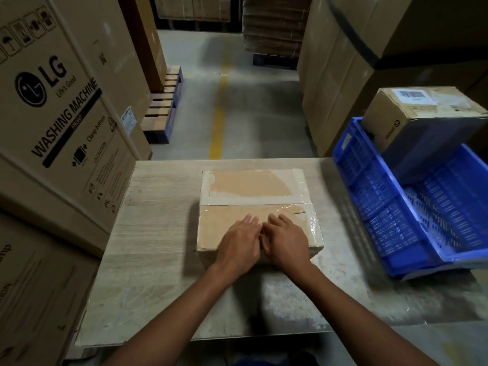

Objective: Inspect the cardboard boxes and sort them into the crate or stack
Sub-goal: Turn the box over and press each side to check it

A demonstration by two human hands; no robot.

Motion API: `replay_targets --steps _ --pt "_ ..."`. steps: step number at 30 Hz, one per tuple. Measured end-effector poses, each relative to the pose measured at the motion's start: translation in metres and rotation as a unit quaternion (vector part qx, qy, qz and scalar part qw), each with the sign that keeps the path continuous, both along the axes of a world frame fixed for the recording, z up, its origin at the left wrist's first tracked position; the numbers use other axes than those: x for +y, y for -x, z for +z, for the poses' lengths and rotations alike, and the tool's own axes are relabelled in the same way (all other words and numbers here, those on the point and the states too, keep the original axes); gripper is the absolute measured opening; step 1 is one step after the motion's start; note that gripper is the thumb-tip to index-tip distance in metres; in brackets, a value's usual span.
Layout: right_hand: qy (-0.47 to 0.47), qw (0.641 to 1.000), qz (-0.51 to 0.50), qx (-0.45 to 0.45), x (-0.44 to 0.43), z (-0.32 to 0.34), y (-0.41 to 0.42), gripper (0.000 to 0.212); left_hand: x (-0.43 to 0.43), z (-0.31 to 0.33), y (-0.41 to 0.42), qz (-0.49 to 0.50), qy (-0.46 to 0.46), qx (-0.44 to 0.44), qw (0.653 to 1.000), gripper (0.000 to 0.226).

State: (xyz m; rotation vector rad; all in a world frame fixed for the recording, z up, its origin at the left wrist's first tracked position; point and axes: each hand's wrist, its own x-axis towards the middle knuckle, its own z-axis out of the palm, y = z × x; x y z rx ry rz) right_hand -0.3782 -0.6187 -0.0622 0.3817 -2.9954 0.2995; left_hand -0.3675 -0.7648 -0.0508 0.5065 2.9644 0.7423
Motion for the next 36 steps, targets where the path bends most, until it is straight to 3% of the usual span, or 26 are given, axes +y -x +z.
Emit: replay_targets --steps 6,11,16,21,27,30,32,36 --pt "0.043 0.998 -0.027 0.040 -0.002 -0.033 -0.024 0.037 0.008 -0.013 -0.016 0.028 0.046 0.010 0.999 0.050" --pt "0.047 0.998 0.010 0.049 0.007 -0.013 -0.015 0.018 0.023 0.009 -0.005 0.008 0.123 -0.027 0.992 0.047" --pt "0.059 0.995 -0.084 0.015 0.039 -0.015 -0.023 0.040 0.049 0.008 -0.002 -0.059 0.114 -0.049 0.990 0.050" --pt "0.054 0.997 -0.047 0.000 0.063 -0.026 -0.030 0.057 0.072 -0.001 -0.007 -0.039 0.132 -0.055 0.989 0.057" --pt "0.059 0.997 -0.039 0.003 0.064 -0.015 -0.026 0.049 0.072 -0.009 -0.001 -0.055 0.143 0.003 0.988 0.049" --pt "0.020 0.998 -0.041 -0.033 0.068 0.005 -0.007 0.030 0.069 -0.009 0.014 -0.076 0.118 0.048 0.989 0.046" --pt "0.011 0.998 -0.047 -0.035 0.065 0.013 0.007 0.027 0.069 -0.010 0.028 -0.069 0.123 0.062 0.988 0.052" --pt "0.054 0.997 -0.016 -0.049 0.062 0.020 0.023 0.056 0.073 -0.010 0.050 -0.060 0.136 0.001 0.989 0.079"
